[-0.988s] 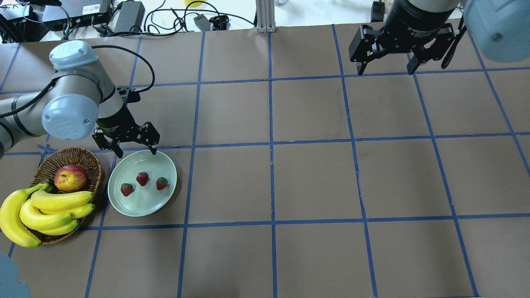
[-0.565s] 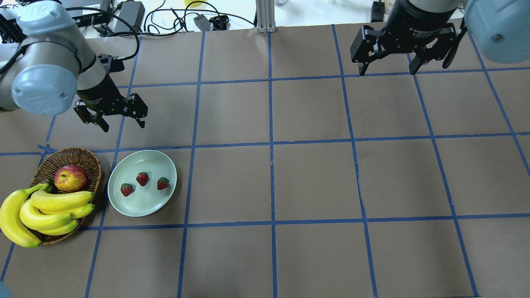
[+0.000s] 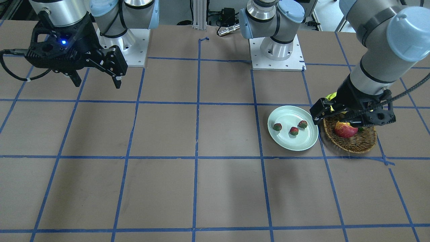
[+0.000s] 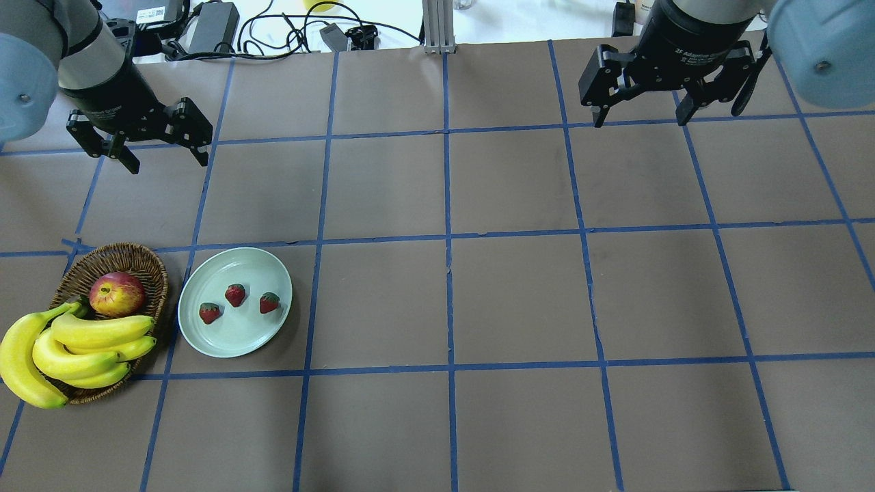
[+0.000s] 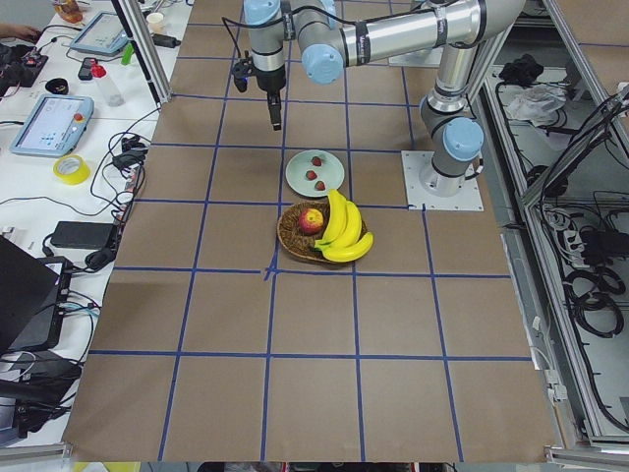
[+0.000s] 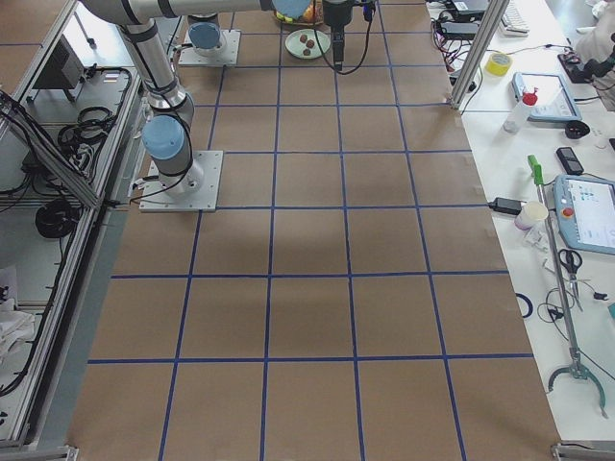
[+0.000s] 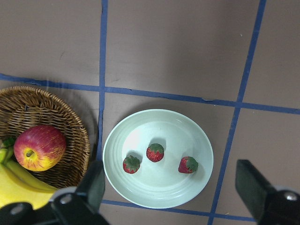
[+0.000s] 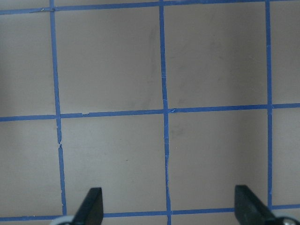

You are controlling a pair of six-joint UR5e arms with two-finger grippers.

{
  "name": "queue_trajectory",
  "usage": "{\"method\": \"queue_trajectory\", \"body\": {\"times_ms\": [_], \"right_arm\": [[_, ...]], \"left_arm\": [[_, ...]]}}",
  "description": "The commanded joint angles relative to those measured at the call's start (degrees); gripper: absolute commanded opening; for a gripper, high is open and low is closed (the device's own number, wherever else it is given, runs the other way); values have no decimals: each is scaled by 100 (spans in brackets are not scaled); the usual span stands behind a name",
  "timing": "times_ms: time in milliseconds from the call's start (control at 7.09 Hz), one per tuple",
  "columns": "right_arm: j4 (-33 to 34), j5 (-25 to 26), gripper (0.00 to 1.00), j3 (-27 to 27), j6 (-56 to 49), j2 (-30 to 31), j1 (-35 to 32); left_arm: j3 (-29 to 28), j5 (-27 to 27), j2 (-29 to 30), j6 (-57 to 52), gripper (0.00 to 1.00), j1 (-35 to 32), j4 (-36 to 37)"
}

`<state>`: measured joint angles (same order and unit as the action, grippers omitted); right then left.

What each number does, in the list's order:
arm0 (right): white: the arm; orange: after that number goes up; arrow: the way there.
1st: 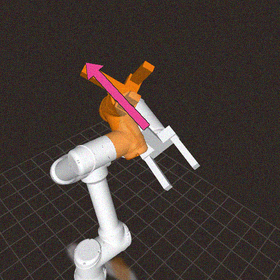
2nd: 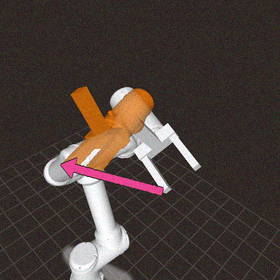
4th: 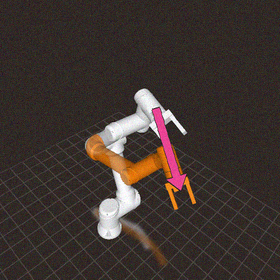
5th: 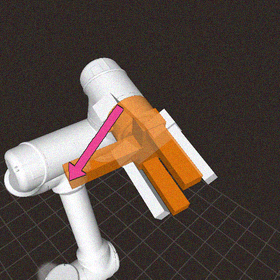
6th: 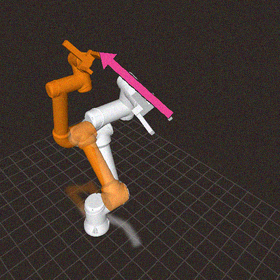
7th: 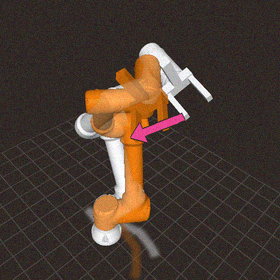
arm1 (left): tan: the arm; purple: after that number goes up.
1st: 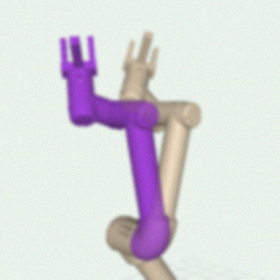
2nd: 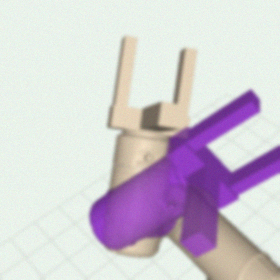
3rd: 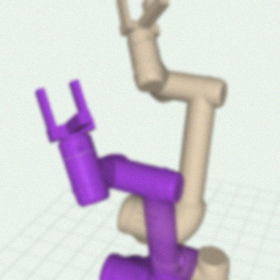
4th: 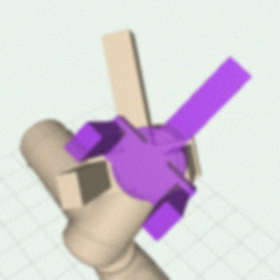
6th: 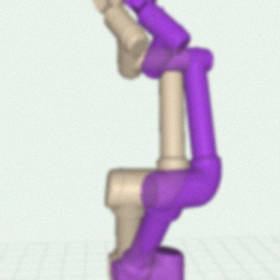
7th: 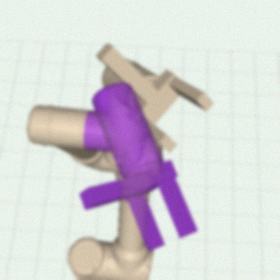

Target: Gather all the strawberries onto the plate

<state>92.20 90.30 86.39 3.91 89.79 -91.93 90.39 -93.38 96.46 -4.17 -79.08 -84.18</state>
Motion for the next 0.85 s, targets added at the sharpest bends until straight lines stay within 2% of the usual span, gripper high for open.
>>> {"method": "queue_trajectory", "body": {"times_ms": [0,706], "right_arm": [[0,5,100,9,-4,4,0],[0,-4,100,9,-4,4,0]], "left_arm": [[5,13,-276,22,100,-387,-107],[14,327,-672,250,100,-897,-283]]}}
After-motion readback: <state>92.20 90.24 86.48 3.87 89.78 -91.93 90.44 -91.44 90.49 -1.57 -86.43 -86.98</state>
